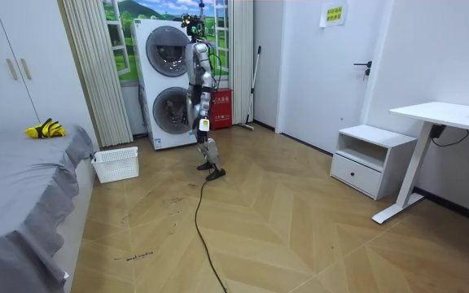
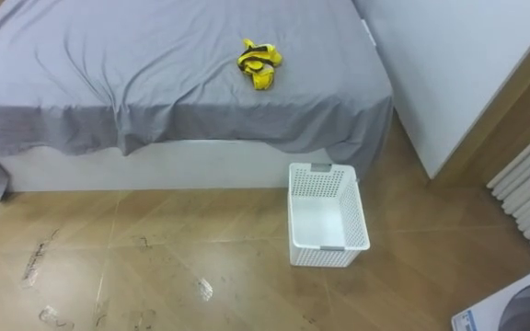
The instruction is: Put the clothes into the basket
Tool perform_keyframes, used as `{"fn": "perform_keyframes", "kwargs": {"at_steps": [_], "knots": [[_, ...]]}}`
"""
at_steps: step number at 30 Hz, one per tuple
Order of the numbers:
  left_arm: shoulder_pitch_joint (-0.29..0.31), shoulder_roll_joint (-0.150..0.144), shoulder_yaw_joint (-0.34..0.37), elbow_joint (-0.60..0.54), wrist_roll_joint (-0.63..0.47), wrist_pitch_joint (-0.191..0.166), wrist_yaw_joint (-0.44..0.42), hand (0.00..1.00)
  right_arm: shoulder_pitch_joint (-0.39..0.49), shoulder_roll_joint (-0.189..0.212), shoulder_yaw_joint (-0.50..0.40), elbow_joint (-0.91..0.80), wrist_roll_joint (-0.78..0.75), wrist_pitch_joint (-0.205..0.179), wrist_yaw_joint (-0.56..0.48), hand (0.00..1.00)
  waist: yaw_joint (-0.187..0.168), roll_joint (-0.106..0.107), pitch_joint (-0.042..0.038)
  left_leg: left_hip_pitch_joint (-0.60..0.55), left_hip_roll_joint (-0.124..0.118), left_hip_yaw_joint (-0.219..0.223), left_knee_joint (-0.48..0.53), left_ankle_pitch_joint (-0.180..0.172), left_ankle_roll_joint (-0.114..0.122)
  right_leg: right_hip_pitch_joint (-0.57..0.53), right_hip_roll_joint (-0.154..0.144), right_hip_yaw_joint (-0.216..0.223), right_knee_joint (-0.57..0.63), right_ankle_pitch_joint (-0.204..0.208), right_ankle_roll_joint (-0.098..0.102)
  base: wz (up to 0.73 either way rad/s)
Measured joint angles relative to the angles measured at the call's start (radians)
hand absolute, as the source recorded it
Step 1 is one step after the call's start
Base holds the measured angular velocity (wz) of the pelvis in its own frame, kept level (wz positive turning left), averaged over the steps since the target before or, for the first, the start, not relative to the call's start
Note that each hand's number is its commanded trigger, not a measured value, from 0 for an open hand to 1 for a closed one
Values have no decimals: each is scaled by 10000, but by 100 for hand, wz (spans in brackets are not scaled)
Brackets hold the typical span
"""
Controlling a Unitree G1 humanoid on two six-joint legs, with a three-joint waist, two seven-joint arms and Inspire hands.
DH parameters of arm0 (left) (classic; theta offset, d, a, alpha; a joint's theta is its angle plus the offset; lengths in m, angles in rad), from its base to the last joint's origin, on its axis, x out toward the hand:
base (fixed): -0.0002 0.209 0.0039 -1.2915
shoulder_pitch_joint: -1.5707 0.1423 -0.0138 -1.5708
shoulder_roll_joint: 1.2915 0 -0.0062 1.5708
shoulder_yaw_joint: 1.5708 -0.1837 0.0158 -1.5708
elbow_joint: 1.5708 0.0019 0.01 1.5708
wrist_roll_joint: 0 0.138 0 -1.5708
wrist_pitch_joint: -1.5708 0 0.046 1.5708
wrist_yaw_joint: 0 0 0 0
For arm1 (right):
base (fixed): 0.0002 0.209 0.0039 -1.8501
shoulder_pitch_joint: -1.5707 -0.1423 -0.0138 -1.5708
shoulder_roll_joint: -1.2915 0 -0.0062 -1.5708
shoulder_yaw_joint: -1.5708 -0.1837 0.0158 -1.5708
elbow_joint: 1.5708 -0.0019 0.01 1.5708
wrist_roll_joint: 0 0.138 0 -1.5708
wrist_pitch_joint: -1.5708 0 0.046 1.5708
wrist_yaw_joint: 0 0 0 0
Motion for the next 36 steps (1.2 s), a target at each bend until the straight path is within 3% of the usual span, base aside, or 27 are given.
{"fn": "perform_keyframes", "kwargs": {"at_steps": [7,10,13,16,17,18,19,20,21,23,24,25,26,27,28,29,30,31,32,33,34,35,36], "knots": [[88,-18,85,-355,173,63,1,0,-16,-10,69,20,-135,13,37,0,112,-27,-12,-39,44,1,100,-2,-3,-14,31,-12,15,-2,-2,0],[57,-38,236,-356,-50,54,-19,0,-19,-6,82,24,-258,-1,93,0,131,-109,-10,-407,113,33,735,-34,-44,-119,16,-8,51,-24,-40,-2],[48,-32,524,-353,-171,17,-65,0,-23,23,78,0,-298,-17,132,0,163,-178,5,-1096,282,50,2195,-144,-147,-204,11,0,254,-197,-179,-5],[10,-25,517,-374,-518,-170,-66,0,-68,-7,61,-46,-278,-32,117,0,93,-190,46,-2204,563,-77,4463,-19,-129,-165,1,122,642,-596,-430,10],[-49,-62,459,-413,-720,-363,-57,0,-18,-33,76,-49,-191,-18,50,0,100,-189,-4,-2667,426,-403,4709,-112,-26,-145,-85,151,792,-762,-386,10],[-71,-67,414,-441,-843,-423,-43,0,-11,-48,76,-54,-149,-19,-2,0,94,-182,3,-2923,285,-508,4410,-122,-4,-135,-115,188,810,-838,-328,7],[-105,-103,333,-520,-1175,-535,-23,0,-22,-89,64,-48,-98,6,-105,0,131,-201,9,-3481,12,-547,3477,1,-111,-205,-276,254,925,-939,-268,-7],[-51,-147,338,-613,-1449,-631,-15,0,-18,-156,64,-50,-97,6,-144,0,182,-236,-21,-3964,-199,-640,2227,469,-327,-206,-389,327,905,-998,-208,-19],[-31,-158,344,-612,-1589,-675,-11,0,-11,-186,64,-51,-97,8,-145,0,205,-180,-15,-4184,-228,-644,1558,807,-379,-161,-407,342,903,-1056,-194,-37],[224,-154,345,-610,-1757,-798,-16,0,89,-194,95,-74,-193,95,-173,0,367,-101,-26,-4416,-128,-635,131,2223,-322,127,-607,359,909,-1386,9,-55],[344,-182,447,-617,-1770,-806,-49,0,91,-193,86,-143,-296,173,-183,0,379,-177,-68,-4442,-198,-547,168,2842,-100,231,-785,392,887,-1560,124,-45],[341,-190,506,-615,-1775,-817,-68,0,89,-196,67,-167,-349,190,-180,0,380,-211,-82,-4521,-277,-534,247,3066,42,277,-869,419,877,-1613,161,-19],[286,-183,571,-612,-1757,-854,-74,0,62,-200,-6,-171,-504,235,-177,0,378,-213,-135,-4726,-467,-408,563,3252,353,301,-1091,420,813,-1756,330,0],[280,-172,590,-606,-1757,-895,-75,0,52,-191,-75,-173,-604,244,-156,0,360,-400,-172,-4736,-610,-275,768,3127,552,314,-1254,410,737,-1833,449,4],[264,-136,636,-534,-1746,-959,-78,0,86,-186,-186,-165,-660,241,-86,0,370,-598,-90,-4727,-972,-100,1138,2710,784,479,-1559,423,694,-1919,715,6],[230,-175,573,-527,-1746,-960,-78,0,66,-215,-357,-211,-692,210,-76,0,368,-621,-14,-4770,-1174,-11,1671,2177,959,582,-1830,444,956,-1914,794,0],[230,-203,494,-522,-1757,-960,-78,0,66,-230,-359,-274,-695,184,-84,0,368,-588,-7,-4762,-1214,21,1883,1912,1017,528,-1918,427,1307,-1912,796,4],[205,-200,299,-471,-1756,-961,-78,0,118,-214,-352,-458,-642,138,-78,0,356,-537,-6,-4573,-1313,52,2124,1532,1111,299,-2121,321,2426,-1847,875,14],[170,-170,146,-427,-1756,-962,-75,0,131,-170,-341,-457,-495,75,-76,0,331,-523,-2,-4189,-1484,12,2112,1229,1209,-35,-2360,307,3857,-1539,984,18],[107,-162,-14,-432,-1706,-962,-74,0,109,-173,-344,-515,-468,40,-114,0,346,-511,-1,-3673,-1635,-33,1916,1019,1285,-490,-2579,424,5274,-821,954,14],[59,-160,-63,-430,-1638,-962,-73,0,96,-170,-343,-571,-468,-6,-157,0,336,-470,-5,-3391,-1672,-84,1767,928,1319,-743,-2633,518,6013,-306,910,8],[38,-162,-150,-429,-1440,-962,-71,0,81,-168,-342,-698,-471,-70,-207,0,333,-323,1,-2853,-1714,-304,1464,762,1373,-1208,-2592,663,7088,372,740,6],[36,-173,-156,-432,-1276,-962,-71,0,86,-171,-339,-808,-424,-91,-216,0,352,-256,11,-2574,-1707,-384,1299,708,1374,-1480,-2533,624,7485,293,691,10]]}}
